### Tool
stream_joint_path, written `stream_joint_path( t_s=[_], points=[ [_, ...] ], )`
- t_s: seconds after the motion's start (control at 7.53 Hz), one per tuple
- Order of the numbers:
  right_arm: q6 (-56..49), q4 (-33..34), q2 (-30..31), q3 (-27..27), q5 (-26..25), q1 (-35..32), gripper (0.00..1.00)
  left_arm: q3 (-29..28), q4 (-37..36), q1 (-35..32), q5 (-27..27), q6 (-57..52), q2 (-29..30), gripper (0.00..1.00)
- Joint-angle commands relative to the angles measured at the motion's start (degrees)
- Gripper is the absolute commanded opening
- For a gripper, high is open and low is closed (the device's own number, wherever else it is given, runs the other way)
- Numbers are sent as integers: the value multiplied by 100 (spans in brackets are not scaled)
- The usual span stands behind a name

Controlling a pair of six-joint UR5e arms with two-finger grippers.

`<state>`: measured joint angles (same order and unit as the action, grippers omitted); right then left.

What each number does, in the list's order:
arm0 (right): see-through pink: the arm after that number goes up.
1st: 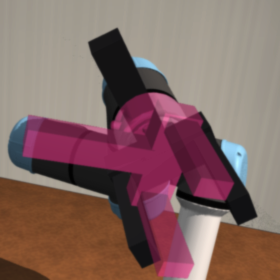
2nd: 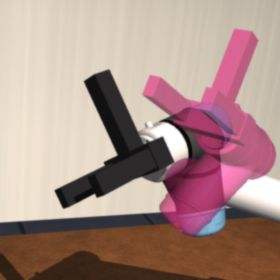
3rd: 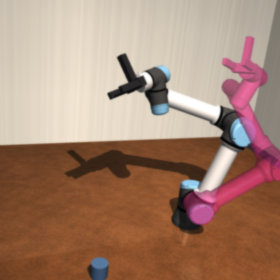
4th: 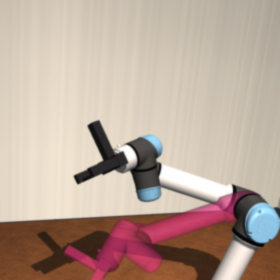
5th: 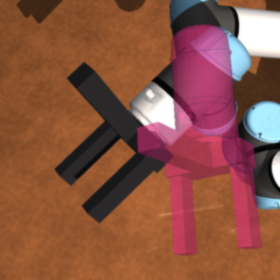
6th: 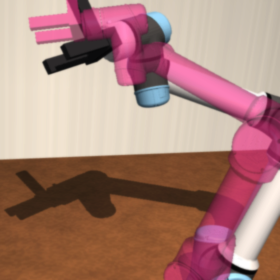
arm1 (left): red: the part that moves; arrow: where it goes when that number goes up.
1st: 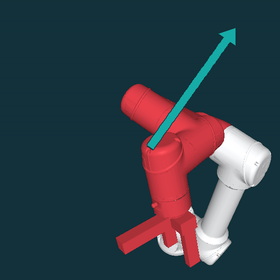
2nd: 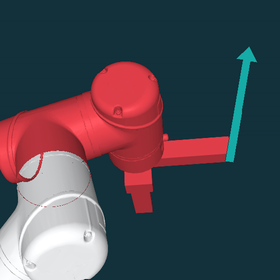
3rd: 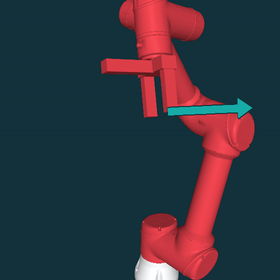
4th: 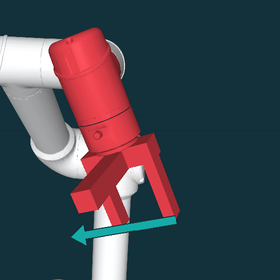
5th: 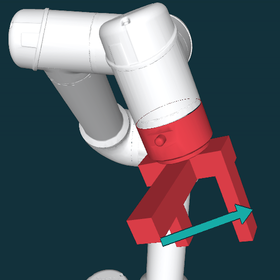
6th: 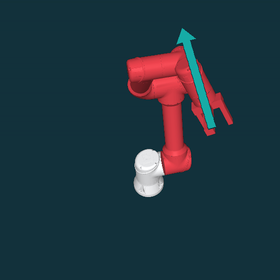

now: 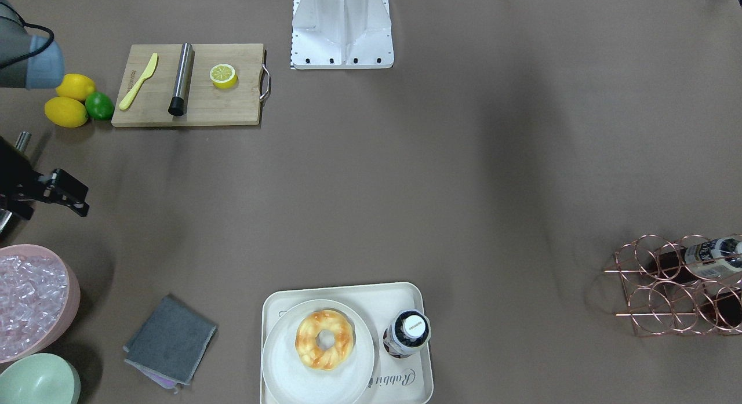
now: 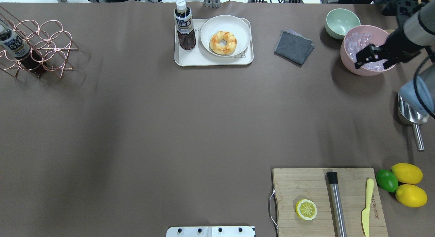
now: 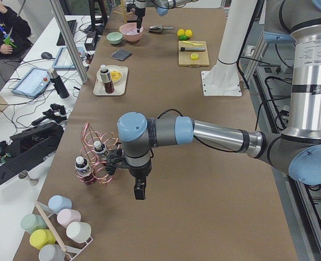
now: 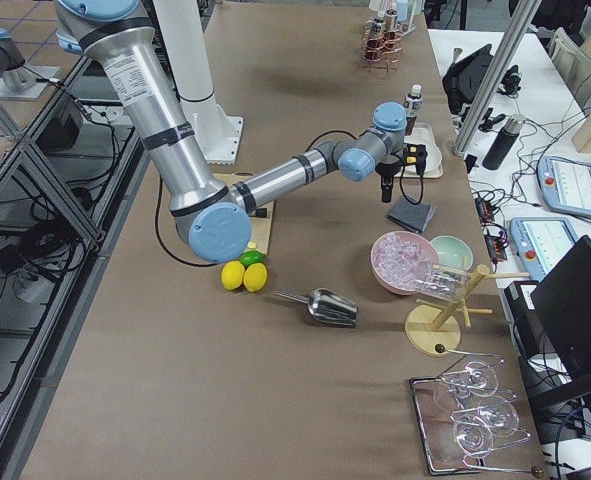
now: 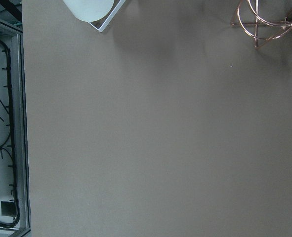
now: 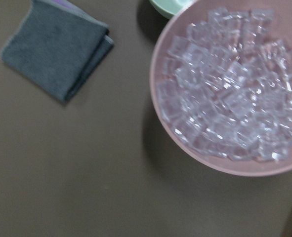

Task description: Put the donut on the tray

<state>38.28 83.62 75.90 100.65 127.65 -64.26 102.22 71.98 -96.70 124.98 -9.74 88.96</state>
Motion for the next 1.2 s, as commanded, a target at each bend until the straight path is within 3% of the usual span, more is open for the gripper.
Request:
stream_joint_path(
  t_s=[0.0, 0.4, 0.66, 1.06],
  points=[
    [-1827, 427, 1160, 192, 576, -813, 100, -53, -8, -25, 17, -2, -133, 98],
    [-3218, 593, 1708, -185, 813, -1736, 100, -229, 0, -25, 44, -11, -221, 98],
    [-3920, 1328, 1718, -177, 858, -2255, 100, -273, 0, -33, 44, -11, -230, 98],
    [-4223, 1578, 1761, -212, 788, -2600, 100, -291, 0, -16, 61, -11, -248, 98]
  ],
)
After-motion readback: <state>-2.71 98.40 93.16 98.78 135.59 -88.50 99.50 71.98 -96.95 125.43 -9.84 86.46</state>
